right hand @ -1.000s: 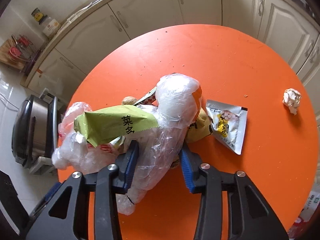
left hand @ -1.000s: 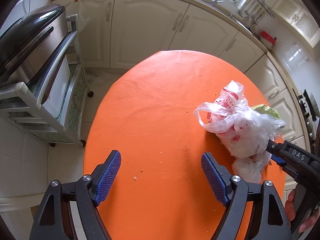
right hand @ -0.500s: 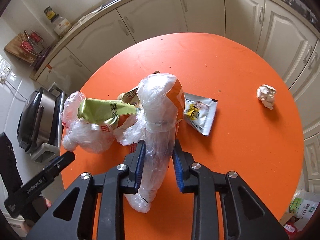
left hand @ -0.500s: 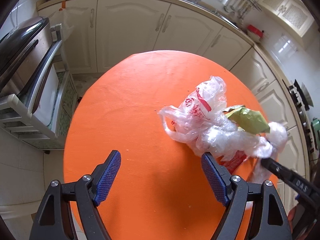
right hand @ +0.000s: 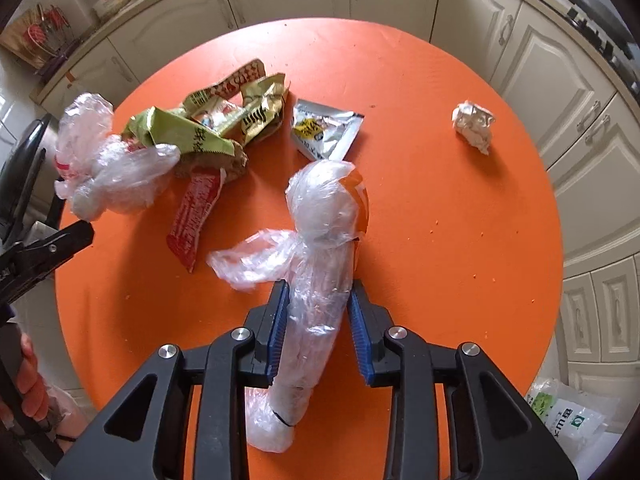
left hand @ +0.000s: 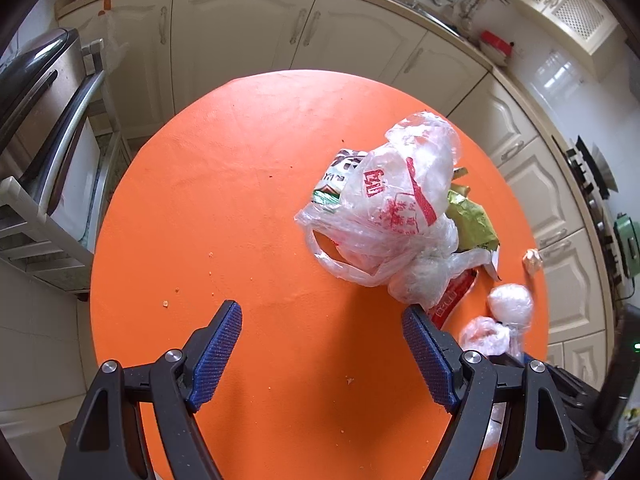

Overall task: Collect trash
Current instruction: 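Grasp the white bag with red print with the left gripper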

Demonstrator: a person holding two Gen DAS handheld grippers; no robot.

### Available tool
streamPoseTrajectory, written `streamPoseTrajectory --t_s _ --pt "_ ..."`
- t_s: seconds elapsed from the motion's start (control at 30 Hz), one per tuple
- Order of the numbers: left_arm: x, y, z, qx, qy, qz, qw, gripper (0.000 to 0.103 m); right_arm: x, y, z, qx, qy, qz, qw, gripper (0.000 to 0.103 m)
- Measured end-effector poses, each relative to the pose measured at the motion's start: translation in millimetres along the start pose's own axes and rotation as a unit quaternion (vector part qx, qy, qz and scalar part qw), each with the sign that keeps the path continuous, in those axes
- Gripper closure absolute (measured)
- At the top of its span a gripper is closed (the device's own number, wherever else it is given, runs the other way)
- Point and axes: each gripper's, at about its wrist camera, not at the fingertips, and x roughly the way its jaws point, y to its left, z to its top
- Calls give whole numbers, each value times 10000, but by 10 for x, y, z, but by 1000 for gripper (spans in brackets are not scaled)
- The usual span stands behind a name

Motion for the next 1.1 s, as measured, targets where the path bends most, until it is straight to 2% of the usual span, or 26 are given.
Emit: streamPoseTrajectory --t_s 0.1,0.2,0.23,0.27,0.3,0.33,0.4,0.43,0.5,0.6,0.7,0.8,0.9,0.97,1.07,1.1 --pt "-18 2 5 9 -25 15 10000 25 35 65 -35 -71 -140 -125 9998 66" --pt "-23 -52 -22 35 -58 13 10000 25 117 96 -105 -108 -70 -196 9997 50" --pt "-21 -60 -23 45 -63 -1 10000 25 93 135 -144 -215 -256 -227 9992 40" --pt "-17 -63 -25 49 -61 -9 10000 25 110 168 -179 -295 -233 -379 9986 37" --pt "-10 -67 -31 48 -53 -19 10000 24 75 183 -211 -318 -417 -482 9975 36" --pt "0 -76 -29 45 -37 -41 10000 24 62 186 -238 -341 -484 -503 9970 38" --pt "13 -99 -25 47 1 -77 10000 24 39 160 -259 -313 -507 -314 9977 55" --pt "9 -111 -24 50 3 -87 9999 24 8 137 -262 -266 -526 -335 9977 73" --pt "5 -147 -2 61 1 -124 9999 24 -25 67 -246 -172 -431 -253 9986 74" --pt "5 -224 22 132 -18 -176 9998 22 -71 -20 -201 -28 -512 -214 9985 74" --pt "34 -291 73 159 17 -207 9997 20 -160 -148 -87 211 -616 24 9979 74" --pt "81 -336 156 150 4 -390 9991 14 -251 -274 -22 374 -788 37 9962 74" --pt "215 -346 258 75 65 -421 9991 10 -305 -383 68 488 -891 63 9948 74" --pt "328 -327 312 -24 131 -622 9980 5 -275 -474 151 554 -891 134 9944 73" --pt "508 -288 363 -102 264 -1010 9945 7 -228 -544 193 626 -848 211 9942 73" --pt "544 -277 355 -100 297 -1144 9929 15 -207 -563 201 653 -811 238 9943 73"
